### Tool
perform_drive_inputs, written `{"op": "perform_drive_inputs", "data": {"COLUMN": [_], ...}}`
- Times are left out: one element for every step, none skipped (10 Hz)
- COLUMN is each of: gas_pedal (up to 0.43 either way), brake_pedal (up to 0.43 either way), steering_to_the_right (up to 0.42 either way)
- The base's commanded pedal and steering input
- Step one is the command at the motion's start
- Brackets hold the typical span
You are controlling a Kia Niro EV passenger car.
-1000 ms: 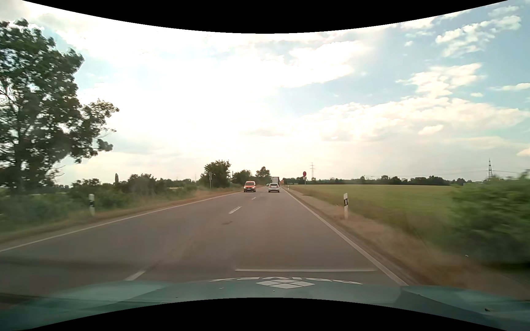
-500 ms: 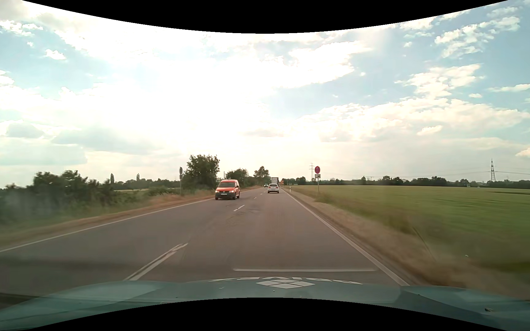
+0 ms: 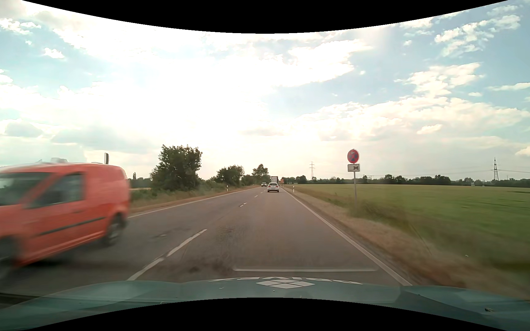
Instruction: Follow the waypoints while adhering to traffic rules and regulations
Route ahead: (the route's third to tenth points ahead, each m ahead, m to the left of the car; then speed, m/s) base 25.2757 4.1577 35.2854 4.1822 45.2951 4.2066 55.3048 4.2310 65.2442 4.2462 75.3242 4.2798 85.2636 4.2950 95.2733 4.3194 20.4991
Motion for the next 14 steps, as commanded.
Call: {"op": "perform_drive_inputs", "data": {"gas_pedal": [0.189, 0.189, 0.189, 0.189, 0.189, 0.189, 0.189, 0.189, 0.189, 0.189, 0.189, 0.189, 0.189, 0.189], "brake_pedal": [0.000, 0.000, 0.000, 0.000, 0.000, 0.000, 0.000, 0.000, 0.000, 0.000, 0.000, 0.000, 0.000, 0.000], "steering_to_the_right": [-0.001, -0.001, -0.001, -0.001, -0.001, -0.001, -0.001, -0.001, -0.001, -0.001, -0.001, -0.001, -0.001, -0.001]}}
